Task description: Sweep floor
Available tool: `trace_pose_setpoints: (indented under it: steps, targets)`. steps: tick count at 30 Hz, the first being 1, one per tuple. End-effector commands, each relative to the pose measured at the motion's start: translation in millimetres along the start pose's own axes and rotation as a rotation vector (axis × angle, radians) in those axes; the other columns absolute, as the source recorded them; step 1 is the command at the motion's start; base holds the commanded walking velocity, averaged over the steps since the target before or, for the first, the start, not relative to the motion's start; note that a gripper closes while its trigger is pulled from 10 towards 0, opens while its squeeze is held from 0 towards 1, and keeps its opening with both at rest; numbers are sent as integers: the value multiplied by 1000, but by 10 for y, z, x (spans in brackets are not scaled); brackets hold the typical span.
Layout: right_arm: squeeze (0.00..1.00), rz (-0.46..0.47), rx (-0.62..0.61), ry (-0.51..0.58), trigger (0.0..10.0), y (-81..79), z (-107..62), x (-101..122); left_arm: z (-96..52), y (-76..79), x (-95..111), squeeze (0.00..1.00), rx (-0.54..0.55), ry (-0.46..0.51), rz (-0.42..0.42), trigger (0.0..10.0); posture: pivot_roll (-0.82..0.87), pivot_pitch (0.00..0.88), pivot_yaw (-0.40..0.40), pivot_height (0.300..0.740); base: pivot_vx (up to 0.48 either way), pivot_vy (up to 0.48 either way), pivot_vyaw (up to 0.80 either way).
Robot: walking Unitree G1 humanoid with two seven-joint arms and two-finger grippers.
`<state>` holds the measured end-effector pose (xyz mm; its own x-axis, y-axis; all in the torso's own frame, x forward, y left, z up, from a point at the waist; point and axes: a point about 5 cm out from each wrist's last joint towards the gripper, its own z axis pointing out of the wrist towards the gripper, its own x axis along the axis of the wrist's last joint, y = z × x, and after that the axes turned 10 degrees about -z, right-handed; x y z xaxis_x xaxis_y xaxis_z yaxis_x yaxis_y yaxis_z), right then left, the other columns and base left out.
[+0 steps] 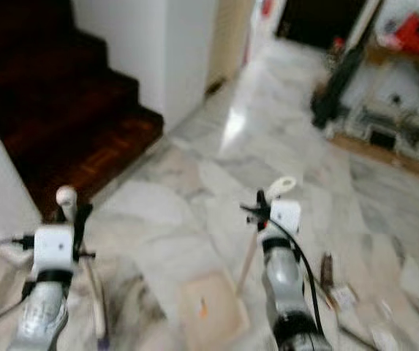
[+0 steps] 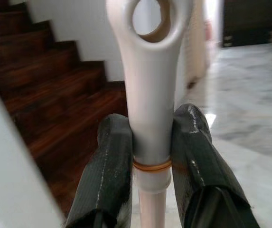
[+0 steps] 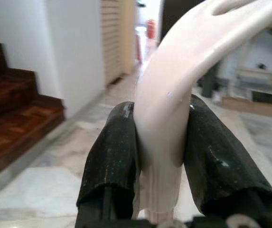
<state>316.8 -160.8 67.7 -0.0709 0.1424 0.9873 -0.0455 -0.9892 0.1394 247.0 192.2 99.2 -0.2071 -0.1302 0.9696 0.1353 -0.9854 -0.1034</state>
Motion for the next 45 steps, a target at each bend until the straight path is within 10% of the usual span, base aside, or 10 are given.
trace_pose_setpoints:
  steps: [1,26,45]
  targets:
    - [0,-11,-31,19,10000,91,13,29,26,54,42,0,-23,27,-4,10000,166,0,-93,740,0,0,-800]
    - [0,36,-117,14,10000,-27,37,42,371,-26,84,0,-105,33,27,10000,161,0,38,740,0,0,-800]
    - [0,-24,-158,-5,10000,150,-43,-48,357,76,52,0,-124,32,-1,10000,131,6,15,740,0,0,-421]
